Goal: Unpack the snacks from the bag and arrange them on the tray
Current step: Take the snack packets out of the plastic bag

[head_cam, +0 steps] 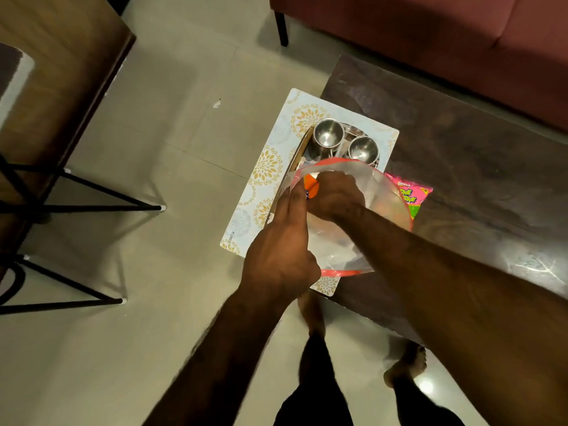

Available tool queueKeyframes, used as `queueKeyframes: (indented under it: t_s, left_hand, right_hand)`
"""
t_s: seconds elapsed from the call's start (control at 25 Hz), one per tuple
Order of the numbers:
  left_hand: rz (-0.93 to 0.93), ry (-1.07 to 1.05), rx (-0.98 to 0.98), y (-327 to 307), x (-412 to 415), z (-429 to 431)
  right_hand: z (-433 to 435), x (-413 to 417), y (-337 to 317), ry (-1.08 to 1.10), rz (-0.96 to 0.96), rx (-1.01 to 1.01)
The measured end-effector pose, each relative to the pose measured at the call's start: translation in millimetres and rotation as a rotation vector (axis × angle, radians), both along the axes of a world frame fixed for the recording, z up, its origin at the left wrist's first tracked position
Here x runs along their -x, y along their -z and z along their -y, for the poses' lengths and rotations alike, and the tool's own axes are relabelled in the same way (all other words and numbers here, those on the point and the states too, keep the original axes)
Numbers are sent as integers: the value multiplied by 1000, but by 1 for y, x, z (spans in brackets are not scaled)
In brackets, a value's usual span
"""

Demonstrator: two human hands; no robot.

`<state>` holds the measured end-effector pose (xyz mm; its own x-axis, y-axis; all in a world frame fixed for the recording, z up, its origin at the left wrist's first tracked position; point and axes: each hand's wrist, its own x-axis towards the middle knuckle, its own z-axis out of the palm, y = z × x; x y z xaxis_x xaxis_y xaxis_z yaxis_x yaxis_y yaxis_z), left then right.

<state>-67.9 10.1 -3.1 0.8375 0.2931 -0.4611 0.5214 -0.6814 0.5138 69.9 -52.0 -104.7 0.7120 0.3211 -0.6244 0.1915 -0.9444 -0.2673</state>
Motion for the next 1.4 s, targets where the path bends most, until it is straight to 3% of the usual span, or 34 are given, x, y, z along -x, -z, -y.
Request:
queueKeyframes:
  t_s: [0.12,0.48,0.56,0.76,0.96,1.12,1.4]
  left_hand:
    - [-20,28,-81,-3,-11,5]
    - [-72,-66,-248,-6,-31,-6]
    - [-46,-79,-245,-7,-34,-12]
    - [-39,-86,-158,-8,-40,-8]
    - [-100,-86,-237,-4,-45,-8]
    - [-104,-76,-250,0,-43,-12]
    - [-33,-45,-256,6,-37,-16]
  right_hand:
    - [-3,9,-31,-90,108,62]
    - [42,44,-137,70,282,-297]
    - [60,38,-147,236,181,-456]
    - [113,6,-154,707,-315,-995]
    - [150,-18,-135,1100,-346,-1221]
    - [193,-24,-92,1365,-515,-1175]
    - [221,25,20,1451,-635,-704]
